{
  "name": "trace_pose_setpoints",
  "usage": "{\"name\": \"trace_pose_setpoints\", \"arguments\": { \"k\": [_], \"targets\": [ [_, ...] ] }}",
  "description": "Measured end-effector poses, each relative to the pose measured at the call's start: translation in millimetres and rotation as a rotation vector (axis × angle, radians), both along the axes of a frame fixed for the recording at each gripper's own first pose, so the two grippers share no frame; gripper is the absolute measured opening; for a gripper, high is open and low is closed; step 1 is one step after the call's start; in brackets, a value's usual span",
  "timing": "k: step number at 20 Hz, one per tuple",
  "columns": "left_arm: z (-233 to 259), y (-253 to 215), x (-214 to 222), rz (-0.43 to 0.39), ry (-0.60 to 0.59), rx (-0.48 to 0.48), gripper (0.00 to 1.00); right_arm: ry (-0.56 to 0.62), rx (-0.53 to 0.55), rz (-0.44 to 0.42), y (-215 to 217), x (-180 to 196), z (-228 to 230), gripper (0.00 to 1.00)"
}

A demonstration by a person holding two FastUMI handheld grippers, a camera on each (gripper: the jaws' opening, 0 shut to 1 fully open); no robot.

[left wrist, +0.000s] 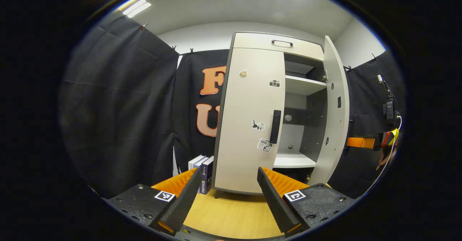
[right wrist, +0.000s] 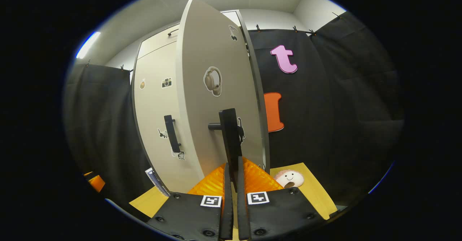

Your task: Open the right door of the double-door shoe cabinet with the right hand, and open the left door with the left hand.

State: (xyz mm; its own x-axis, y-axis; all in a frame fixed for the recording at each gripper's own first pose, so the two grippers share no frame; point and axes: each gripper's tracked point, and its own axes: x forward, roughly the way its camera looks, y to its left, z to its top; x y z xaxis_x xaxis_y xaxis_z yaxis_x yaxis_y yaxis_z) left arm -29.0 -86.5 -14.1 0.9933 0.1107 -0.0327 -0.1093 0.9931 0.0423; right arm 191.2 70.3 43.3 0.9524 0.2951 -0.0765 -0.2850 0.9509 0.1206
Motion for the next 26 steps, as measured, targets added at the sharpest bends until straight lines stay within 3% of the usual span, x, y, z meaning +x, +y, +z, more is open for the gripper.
{"name": "trace_pose_setpoints", "arguments": {
  "k": [7,13,17,21,26],
  "targets": [
    [1,-14,13,-0.001,-0.002,0.006,0.95,0.005,0.004,-0.047,-24,0,1,0.12],
    [4,-39,30,-0.031,-0.011,0.020,0.95,-0.006,-0.012,-0.154,-62,6,5,0.12],
    [2,-54,41,-0.047,-0.002,0.026,0.95,-0.015,0.026,-0.066,-50,0,7,0.09],
    [1,-68,57,-0.074,0.006,0.023,0.95,-0.015,0.023,-0.059,-54,-9,5,0.09],
    [4,-78,80,-0.088,0.001,0.018,0.95,-0.006,0.033,-0.115,-73,-22,0,0.09]
  ]
}}
